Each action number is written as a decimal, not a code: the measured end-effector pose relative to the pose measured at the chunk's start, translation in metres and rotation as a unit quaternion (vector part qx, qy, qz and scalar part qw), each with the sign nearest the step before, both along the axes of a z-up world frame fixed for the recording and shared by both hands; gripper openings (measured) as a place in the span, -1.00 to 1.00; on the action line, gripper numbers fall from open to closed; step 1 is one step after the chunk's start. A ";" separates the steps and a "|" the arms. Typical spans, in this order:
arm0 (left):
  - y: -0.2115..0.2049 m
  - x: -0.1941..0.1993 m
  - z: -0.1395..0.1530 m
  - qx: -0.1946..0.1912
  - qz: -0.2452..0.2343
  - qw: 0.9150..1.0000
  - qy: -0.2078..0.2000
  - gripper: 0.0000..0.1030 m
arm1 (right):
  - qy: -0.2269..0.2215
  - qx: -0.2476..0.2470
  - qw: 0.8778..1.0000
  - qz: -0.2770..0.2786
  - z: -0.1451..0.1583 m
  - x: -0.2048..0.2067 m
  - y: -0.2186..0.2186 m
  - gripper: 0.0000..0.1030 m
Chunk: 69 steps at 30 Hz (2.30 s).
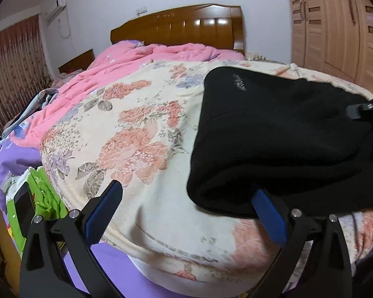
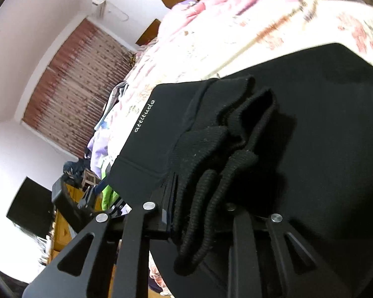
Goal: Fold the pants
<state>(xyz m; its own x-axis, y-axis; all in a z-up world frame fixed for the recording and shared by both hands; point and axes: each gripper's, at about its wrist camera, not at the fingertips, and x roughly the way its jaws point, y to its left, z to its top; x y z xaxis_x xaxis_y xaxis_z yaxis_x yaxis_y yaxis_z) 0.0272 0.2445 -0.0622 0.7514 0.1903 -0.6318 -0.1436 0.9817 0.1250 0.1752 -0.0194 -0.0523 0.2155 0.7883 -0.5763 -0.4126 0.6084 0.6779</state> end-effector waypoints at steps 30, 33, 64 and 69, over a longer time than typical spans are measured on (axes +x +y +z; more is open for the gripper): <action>-0.008 0.026 0.010 0.051 0.025 0.998 0.014 0.91 | -0.010 0.009 0.998 -0.065 -0.017 -0.023 -0.057 -0.66; -0.001 0.025 0.010 0.038 0.035 0.999 0.015 0.91 | -0.018 0.012 0.998 -0.057 -0.012 -0.027 -0.058 -0.66; -0.074 0.129 0.022 -0.148 -0.110 0.980 0.079 0.96 | -0.259 -0.262 0.928 0.055 -0.006 -0.047 0.003 0.52; -0.064 0.128 0.025 -0.163 -0.114 0.976 0.087 0.96 | -0.237 -0.247 0.938 0.054 -0.010 -0.035 0.003 0.68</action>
